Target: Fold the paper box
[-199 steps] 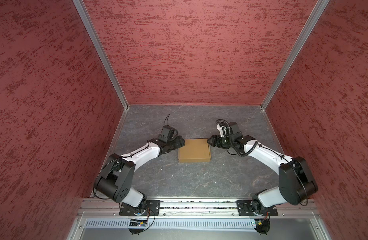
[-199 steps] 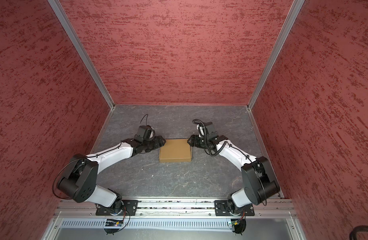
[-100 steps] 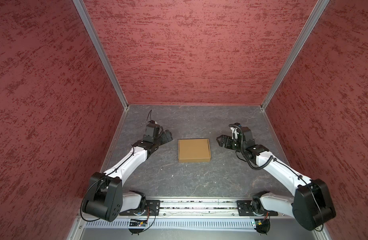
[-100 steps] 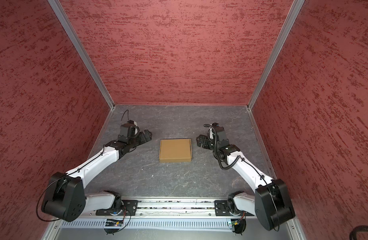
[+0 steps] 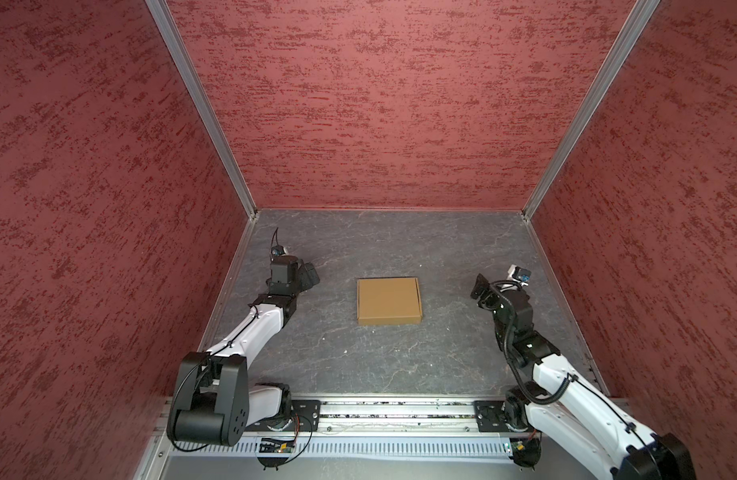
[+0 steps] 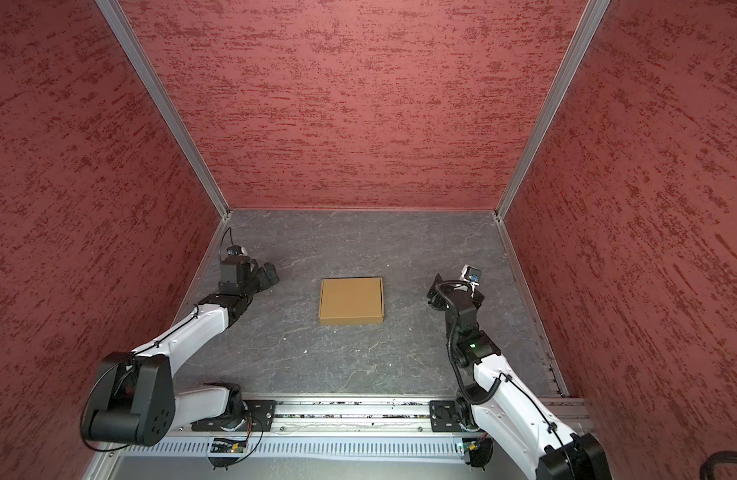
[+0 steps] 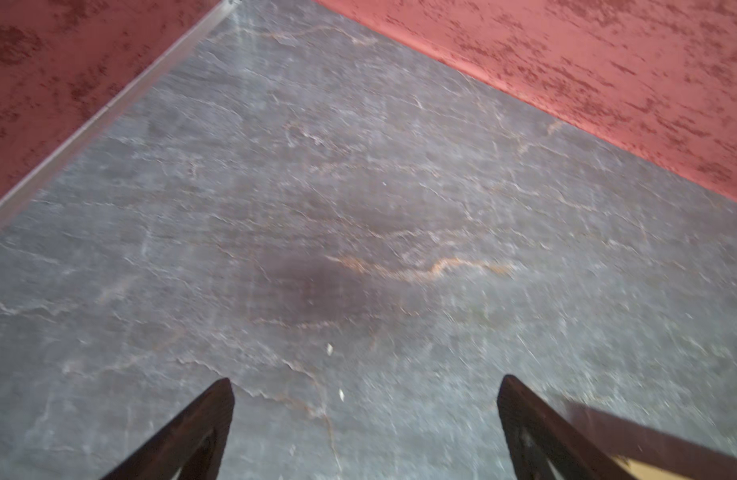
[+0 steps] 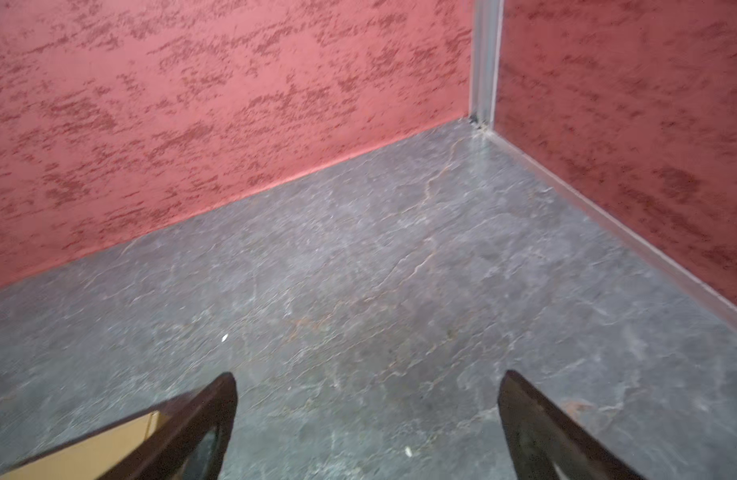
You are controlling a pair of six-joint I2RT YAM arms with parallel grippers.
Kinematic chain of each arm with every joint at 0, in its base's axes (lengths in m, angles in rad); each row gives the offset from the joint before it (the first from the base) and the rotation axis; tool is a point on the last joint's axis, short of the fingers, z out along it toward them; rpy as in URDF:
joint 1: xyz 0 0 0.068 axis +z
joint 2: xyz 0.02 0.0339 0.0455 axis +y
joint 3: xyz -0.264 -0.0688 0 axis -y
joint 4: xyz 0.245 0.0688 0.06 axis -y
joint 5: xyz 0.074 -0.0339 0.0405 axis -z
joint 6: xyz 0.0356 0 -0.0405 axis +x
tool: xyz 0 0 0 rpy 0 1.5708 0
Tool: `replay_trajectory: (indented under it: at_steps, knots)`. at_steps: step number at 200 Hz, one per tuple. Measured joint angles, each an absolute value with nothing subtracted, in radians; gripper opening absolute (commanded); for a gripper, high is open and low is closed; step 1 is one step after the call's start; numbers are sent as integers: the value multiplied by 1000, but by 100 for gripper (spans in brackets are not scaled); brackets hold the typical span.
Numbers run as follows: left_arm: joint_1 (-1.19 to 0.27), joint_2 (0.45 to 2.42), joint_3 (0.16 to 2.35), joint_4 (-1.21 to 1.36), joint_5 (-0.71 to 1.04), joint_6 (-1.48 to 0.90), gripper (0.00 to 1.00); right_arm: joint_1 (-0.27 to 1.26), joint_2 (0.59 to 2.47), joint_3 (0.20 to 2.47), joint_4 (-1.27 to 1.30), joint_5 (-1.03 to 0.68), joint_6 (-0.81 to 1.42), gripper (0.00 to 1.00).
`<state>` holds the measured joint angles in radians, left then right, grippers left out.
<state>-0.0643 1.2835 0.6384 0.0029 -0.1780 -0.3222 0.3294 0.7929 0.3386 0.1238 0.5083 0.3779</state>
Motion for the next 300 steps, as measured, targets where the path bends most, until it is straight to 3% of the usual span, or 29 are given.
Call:
replay_trajectory:
  at_steps: [64, 133, 200, 245, 300]
  knots:
    - [-44, 1372, 627, 259, -184, -123, 100, 327, 834, 272, 313, 702, 224, 99]
    - [52, 1428, 444, 572, -121, -78, 100, 265, 1036, 188, 673, 729, 102, 99]
    - [44, 1435, 402, 719, -56, -58, 99, 165, 1309, 188, 988, 655, 44, 99]
    - [44, 1296, 402, 682, -23, -47, 100, 112, 1458, 210, 1145, 581, 12, 99]
    - [43, 1234, 402, 650, 25, -49, 100, 68, 1489, 199, 1237, 426, 8, 99]
